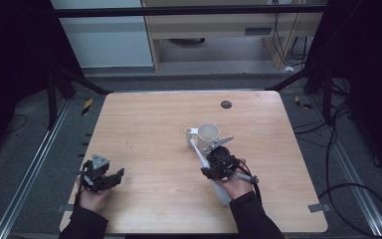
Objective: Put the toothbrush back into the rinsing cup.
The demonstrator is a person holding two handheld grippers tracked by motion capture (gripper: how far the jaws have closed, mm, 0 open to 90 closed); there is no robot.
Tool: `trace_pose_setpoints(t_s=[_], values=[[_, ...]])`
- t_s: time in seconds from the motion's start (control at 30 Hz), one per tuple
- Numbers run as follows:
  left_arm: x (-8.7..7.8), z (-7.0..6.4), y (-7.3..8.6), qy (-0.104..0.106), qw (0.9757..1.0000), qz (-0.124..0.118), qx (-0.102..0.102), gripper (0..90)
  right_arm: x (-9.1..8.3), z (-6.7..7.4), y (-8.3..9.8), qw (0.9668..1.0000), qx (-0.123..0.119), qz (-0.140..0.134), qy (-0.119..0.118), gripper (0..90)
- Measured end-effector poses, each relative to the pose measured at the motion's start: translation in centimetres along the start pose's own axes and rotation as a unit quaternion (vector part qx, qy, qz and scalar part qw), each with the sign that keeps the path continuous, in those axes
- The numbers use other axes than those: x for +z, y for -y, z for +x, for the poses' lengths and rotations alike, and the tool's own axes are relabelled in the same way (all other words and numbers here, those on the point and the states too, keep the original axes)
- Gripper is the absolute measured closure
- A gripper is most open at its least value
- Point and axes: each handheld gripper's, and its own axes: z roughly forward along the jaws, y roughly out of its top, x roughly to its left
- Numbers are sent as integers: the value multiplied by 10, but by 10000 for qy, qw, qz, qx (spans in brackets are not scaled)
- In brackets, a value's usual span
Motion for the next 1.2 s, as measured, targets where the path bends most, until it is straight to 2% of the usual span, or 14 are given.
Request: trace_pose_setpoints(t_s=[0.13,0.27,0.4,0.53,0.6,0.7,0.9,1.2], values=[[0,0,0,-1,10000,-1,-1,378,-15,-4,1,9992,48,-397,1,678],[0,0,0,-4,10000,-6,-6,378,-27,-8,1,9960,92,-885,54,678],[0,0,0,-8,10000,-6,-3,379,-37,-11,2,9893,157,-1443,131,678],[1,0,0,-6,10000,4,5,378,-42,-13,0,9826,213,-1833,193,678],[1,0,0,-6,10000,1,2,379,-44,-13,-2,9787,197,-2037,195,678],[1,0,0,-7,10000,5,11,378,-47,-12,-4,9707,202,-2385,199,677],[1,0,0,-3,10000,2,12,378,-50,-11,-14,9561,252,-2914,158,677],[2,1,0,-8,10000,10,24,378,-54,-13,-34,9367,322,-3481,197,677]])
